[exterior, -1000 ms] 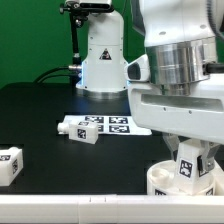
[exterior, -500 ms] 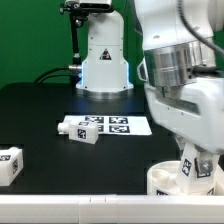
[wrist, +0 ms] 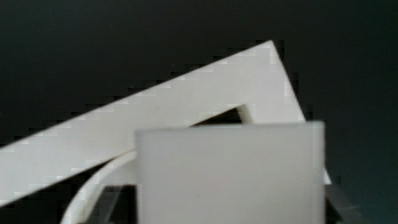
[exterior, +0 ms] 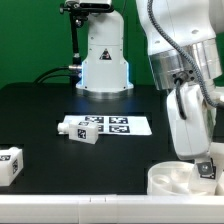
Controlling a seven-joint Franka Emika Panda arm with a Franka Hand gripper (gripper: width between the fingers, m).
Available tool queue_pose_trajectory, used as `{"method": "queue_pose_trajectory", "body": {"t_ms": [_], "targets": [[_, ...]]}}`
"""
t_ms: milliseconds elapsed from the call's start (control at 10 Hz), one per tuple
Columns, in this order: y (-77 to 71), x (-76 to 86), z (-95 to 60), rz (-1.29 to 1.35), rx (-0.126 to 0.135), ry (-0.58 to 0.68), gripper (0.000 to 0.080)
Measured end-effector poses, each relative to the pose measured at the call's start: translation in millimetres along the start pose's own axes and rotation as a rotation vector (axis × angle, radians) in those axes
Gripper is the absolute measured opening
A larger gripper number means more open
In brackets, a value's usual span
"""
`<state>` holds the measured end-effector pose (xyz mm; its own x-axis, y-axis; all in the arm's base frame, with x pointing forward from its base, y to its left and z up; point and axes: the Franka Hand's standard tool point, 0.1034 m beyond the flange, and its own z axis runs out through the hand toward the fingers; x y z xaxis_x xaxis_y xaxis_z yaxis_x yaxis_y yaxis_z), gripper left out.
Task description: Assemble stool
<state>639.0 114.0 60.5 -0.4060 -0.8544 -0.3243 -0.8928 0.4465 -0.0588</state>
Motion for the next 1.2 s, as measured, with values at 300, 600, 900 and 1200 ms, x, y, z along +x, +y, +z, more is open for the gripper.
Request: {"method": "queue_pose_trajectory", "body": {"t_ms": [300,600,900,1200], "targets": [[3.3,-7.4,1.9,0.258,0.039,-0.021,0.0335],[5.0,-6.8,2.2,0.130,0.020,-0.018,0.0426],[1.6,-14.0,-17.6,-0.304,-0.012,-0.039,0.0644],[10.3,-25.0,-28.8,-0.564,-0.055,-0.043,0.0648]]}}
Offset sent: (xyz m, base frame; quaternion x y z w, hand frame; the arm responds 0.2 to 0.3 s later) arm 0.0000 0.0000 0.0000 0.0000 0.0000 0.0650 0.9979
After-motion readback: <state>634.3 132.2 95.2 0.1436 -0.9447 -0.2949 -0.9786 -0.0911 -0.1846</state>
